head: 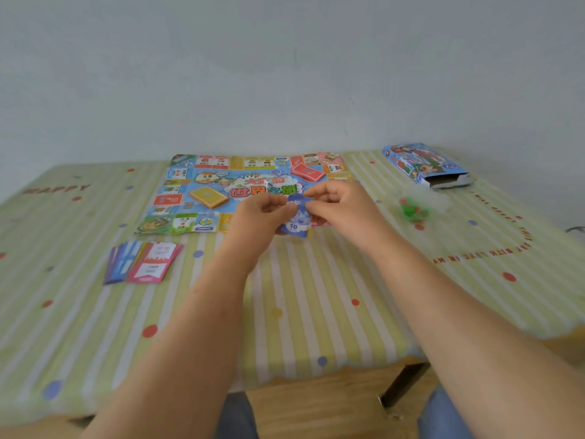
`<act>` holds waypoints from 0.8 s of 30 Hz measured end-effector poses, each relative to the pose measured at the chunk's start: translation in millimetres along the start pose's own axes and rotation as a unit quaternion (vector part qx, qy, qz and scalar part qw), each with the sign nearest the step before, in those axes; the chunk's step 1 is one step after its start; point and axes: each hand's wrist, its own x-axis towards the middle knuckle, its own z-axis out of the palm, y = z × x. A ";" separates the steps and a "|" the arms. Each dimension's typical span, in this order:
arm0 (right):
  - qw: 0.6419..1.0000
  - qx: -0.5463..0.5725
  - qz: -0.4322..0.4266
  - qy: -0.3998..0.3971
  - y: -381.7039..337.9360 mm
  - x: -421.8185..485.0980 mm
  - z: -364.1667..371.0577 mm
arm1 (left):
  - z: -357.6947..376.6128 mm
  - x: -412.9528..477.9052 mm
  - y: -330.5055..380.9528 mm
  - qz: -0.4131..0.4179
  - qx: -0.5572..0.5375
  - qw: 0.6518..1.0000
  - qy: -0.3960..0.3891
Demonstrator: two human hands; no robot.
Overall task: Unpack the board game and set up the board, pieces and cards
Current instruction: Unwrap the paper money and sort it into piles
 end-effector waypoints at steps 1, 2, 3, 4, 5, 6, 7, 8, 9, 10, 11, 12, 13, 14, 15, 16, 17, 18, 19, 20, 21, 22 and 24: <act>1.000 -0.010 -0.013 0.008 2.8 0.3 2.3 | -0.2 0.9 -1.6 0.004 0.004 1.000 0.002; 0.999 -0.017 -0.023 0.015 5.1 0.1 3.9 | 0.5 1.5 -2.2 0.007 0.015 1.000 0.004; 0.999 -0.018 -0.027 0.023 7.1 0.1 5.3 | 1.1 2.3 -2.9 0.007 0.027 1.000 0.008; 0.999 -0.011 -0.026 0.029 8.4 -0.5 5.8 | 2.2 3.2 -3.0 0.007 0.034 0.999 0.014; 0.999 0.005 -0.020 0.033 9.7 -0.8 5.9 | 3.2 4.4 -3.0 0.007 0.033 0.999 0.022; 0.999 0.026 -0.010 0.035 11.2 -1.0 5.9 | 4.1 6.1 -3.3 0.006 0.029 0.999 0.031; 0.999 0.041 0.000 0.034 11.0 -2.0 5.4 | 4.9 7.4 -3.0 0.004 0.022 0.999 0.038; 0.998 0.045 0.007 0.031 10.6 -3.2 5.1 | 5.7 8.4 -3.1 0.003 0.015 0.999 0.042; 0.999 0.038 0.008 0.025 10.3 -4.2 4.8 | 6.6 8.2 -2.2 0.004 0.011 0.999 0.042; 0.999 0.030 0.005 0.019 9.9 -5.1 4.4 | 7.7 7.5 -1.0 0.009 0.008 0.999 0.040; 1.000 0.024 0.002 0.019 9.8 -5.8 3.9 | 8.7 7.2 -0.5 0.014 0.004 0.999 0.035; 0.999 0.024 0.001 0.023 9.5 -6.1 3.3 | 9.8 7.2 -0.2 0.017 -0.002 0.999 0.031; 0.999 0.027 0.002 0.027 9.1 -6.1 2.6 | 10.3 7.2 0.2 0.018 -0.011 0.999 0.029; 0.999 0.034 0.005 0.028 8.6 -6.1 1.9 | 10.0 6.7 1.4 0.017 -0.018 0.999 0.027; 0.999 0.040 0.008 0.025 7.9 -5.9 1.5 | 9.3 6.4 2.3 0.014 -0.023 0.999 0.027; 0.999 0.046 0.013 0.020 7.2 -5.6 1.1 | 8.3 6.0 3.1 0.011 -0.029 0.999 0.025; 0.998 0.051 0.016 0.017 6.5 -5.4 0.7 | 7.2 6.0 3.3 0.007 -0.039 0.999 0.019; 0.998 0.059 0.018 0.015 6.0 -4.8 0.5 | 6.1 6.2 3.5 0.002 -0.054 0.999 0.008; 0.997 0.068 0.020 0.014 5.8 -4.5 -0.1 | 5.2 6.5 2.8 -0.006 -0.069 0.998 -0.004; 0.997 0.077 0.022 0.012 5.9 -4.0 -0.9 | 4.3 6.7 2.5 -0.019 -0.086 0.996 -0.015; 0.996 0.087 0.025 0.008 6.2 -3.4 -2.0 | 3.4 7.4 1.5 -0.034 -0.105 0.994 -0.028; 0.995 0.098 0.028 0.003 6.1 -3.2 -3.1 | 3.0 7.6 1.0 -0.051 -0.130 0.989 -0.045; 0.993 0.117 0.032 -0.008 5.3 -3.2 -5.6 | 2.7 7.7 0.6 -0.094 -0.195 0.973 -0.085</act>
